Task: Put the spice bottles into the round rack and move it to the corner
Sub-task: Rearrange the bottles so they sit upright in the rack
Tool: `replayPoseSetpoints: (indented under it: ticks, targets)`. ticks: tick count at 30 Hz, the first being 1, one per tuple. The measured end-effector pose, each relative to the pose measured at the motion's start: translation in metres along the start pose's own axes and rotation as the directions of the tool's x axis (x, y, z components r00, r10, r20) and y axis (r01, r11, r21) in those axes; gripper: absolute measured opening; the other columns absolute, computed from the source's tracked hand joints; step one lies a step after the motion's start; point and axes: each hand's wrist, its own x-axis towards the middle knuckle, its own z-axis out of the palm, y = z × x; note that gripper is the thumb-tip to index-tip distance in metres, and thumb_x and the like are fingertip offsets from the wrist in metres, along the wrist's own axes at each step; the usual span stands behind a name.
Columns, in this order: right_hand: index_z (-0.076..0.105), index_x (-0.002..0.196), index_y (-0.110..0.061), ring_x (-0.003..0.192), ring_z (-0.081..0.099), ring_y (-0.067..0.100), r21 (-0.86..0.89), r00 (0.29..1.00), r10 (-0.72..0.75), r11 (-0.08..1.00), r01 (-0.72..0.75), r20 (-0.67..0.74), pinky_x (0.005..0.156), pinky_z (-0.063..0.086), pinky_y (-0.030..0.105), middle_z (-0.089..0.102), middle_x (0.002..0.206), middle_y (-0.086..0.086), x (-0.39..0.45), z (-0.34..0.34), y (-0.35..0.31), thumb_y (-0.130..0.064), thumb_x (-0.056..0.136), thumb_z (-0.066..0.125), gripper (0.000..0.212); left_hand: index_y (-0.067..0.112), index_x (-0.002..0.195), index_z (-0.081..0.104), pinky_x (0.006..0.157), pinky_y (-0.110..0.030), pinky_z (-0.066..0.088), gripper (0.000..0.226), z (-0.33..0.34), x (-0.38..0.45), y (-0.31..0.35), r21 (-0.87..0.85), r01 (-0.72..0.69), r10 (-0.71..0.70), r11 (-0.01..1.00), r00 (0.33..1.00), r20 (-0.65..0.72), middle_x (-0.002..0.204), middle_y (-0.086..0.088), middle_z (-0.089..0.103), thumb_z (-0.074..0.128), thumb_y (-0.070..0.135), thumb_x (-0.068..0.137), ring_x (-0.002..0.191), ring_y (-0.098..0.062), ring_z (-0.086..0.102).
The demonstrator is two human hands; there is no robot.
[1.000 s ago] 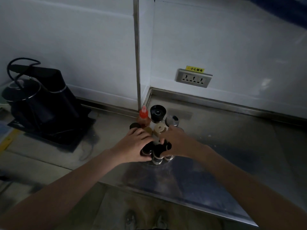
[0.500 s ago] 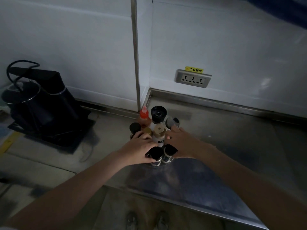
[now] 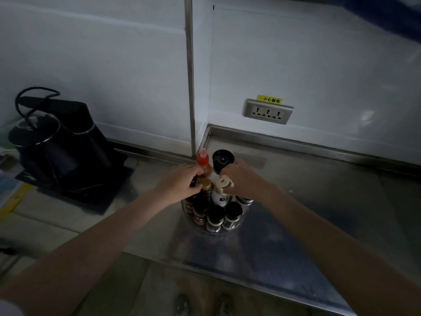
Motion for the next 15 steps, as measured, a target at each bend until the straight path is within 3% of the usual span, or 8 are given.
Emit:
replayPoseSetpoints:
  ticks: [6, 15]
  targets:
    - [0.046, 0.119, -0.01, 0.117, 0.044, 0.03, -0.004, 0.996, 0.073, 0.997, -0.073, -0.059, 0.095, 0.039, 0.038, 0.059, 0.119, 0.011, 0.009, 0.022, -0.01, -0.026, 0.085, 0.061, 0.04, 0.02, 0.118, 0.055, 0.104, -0.037, 0.036, 0.035, 0.013, 0.011, 0.01, 0.119, 0.025, -0.031, 0.993, 0.999, 0.042, 0.127, 0.001, 0.06, 0.059, 0.03, 0.085, 0.119, -0.022, 0.048]
    - [0.052, 0.104, -0.009, 0.106, 0.046, 0.028, 0.074, 0.994, 0.06, 0.996, -0.053, -0.096, 0.091, 0.039, 0.035, 0.062, 0.104, 0.011, 0.008, 0.026, -0.006, -0.028, 0.082, 0.063, 0.031, 0.021, 0.123, 0.052, 0.107, -0.035, 0.028, 0.039, 0.018, 0.016, 0.011, 0.144, -0.015, 0.006, 0.989, 0.998, 0.063, 0.137, 0.003, 0.052, 0.058, 0.029, 0.086, 0.129, -0.019, 0.04]
